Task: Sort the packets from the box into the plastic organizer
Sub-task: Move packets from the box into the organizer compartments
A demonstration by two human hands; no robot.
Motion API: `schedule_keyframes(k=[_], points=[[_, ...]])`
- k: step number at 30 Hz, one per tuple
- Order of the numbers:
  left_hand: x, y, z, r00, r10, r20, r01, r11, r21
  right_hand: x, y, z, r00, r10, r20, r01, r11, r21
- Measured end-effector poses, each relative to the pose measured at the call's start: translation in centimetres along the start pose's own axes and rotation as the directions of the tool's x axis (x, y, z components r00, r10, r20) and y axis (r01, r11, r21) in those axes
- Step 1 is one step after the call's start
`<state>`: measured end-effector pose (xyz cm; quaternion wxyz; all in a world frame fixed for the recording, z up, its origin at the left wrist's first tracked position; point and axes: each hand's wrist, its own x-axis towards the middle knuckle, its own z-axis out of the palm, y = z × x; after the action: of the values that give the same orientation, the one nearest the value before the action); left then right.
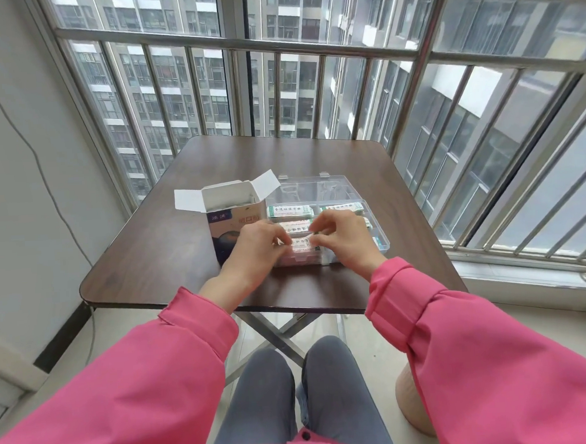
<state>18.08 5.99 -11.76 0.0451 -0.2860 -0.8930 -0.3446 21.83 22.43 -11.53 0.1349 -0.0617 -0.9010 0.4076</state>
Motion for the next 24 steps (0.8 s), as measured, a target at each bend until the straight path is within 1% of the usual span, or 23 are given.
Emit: schedule_keyframes(k=[4, 8, 10, 13, 17, 19, 24], points=[[0.25, -0.11, 0.27, 0.998, 0.036, 0.042, -0.044, 0.977, 0.209, 0.1, -0.01, 0.27, 0.997, -0.065, 0.039, 0.07, 0.987, -0.145], [0.15, 0.22, 0.19, 1.0, 0.013, 0.028, -0.022, 0.926, 0.376, 0.33, 0.28, 0.52, 0.996, -0.062, 0.067, 0.073, 0.98, -0.183], [0.23, 0.34, 0.1, 1.0, -0.002, 0.018, -0.005, 0.92, 0.392, 0.41, 0.42, 0.6, 0.996, -0.061, 0.07, 0.074, 0.978, -0.194], [0.49, 0.42, -0.04, 0.999, -0.04, 0.031, 0.025, 0.929, 0.369, 0.51, 0.62, 0.72, 0.995, -0.08, 0.066, 0.093, 0.971, -0.22], [0.59, 0.58, -0.15, 0.997, -0.052, 0.064, 0.019, 0.902, 0.431, 0.57, 0.48, 0.87, 0.992, -0.095, 0.088, 0.115, 0.958, -0.263], [0.57, 0.61, -0.1, 0.996, -0.058, 0.069, 0.021, 0.895, 0.446, 0.59, 0.37, 0.93, 0.992, -0.089, 0.093, 0.113, 0.945, -0.307], [0.53, 0.85, -0.27, 0.995, -0.067, 0.07, 0.029, 0.895, 0.444, 0.42, -0.01, 0.85, 0.995, -0.064, 0.079, 0.087, 0.938, -0.335]])
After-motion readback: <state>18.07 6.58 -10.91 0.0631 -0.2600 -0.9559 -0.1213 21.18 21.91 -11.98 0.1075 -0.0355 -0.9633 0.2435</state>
